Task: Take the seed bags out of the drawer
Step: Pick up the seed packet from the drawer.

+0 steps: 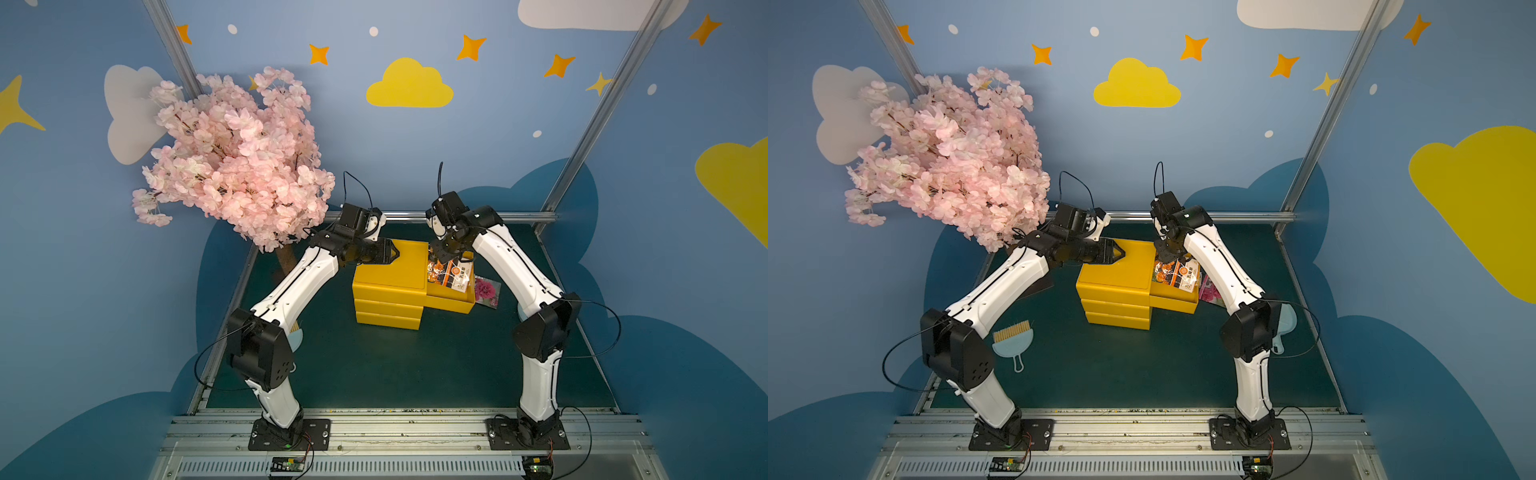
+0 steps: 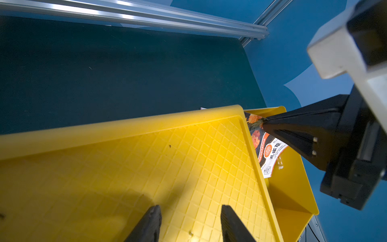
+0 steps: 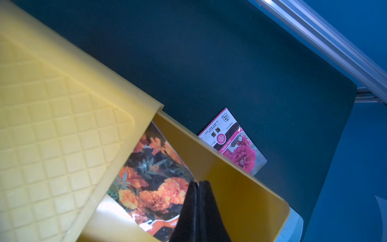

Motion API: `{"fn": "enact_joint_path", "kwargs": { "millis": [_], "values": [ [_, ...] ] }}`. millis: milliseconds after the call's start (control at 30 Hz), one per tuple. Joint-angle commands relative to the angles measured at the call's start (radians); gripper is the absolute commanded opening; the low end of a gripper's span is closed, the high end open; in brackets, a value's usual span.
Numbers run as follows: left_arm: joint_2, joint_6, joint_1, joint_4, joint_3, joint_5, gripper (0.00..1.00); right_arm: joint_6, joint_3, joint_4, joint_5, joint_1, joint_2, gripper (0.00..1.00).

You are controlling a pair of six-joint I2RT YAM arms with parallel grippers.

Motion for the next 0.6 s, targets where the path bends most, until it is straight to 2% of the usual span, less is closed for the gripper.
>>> {"fn": "enact_joint_path", "kwargs": {
  "millis": [0,233,567],
  "values": [
    [0.058,0.003,-0.001,-0.171,-0.062,-0.029,0.52,0.002,0.05,-0.004,0.065,-0.001,-0.001,0.0],
    [0.056,0.001,-0.001,-0.171,-0.063,-0.027,0.52,-0.029,0.099,-0.003,0.133,0.005,0.003,0.0],
    [0.059,-0.002,-0.001,-0.171,-0.07,-0.031,0.52,-0.034,0.081,0.052,0.229,0.016,0.005,0.0]
  ]
}}
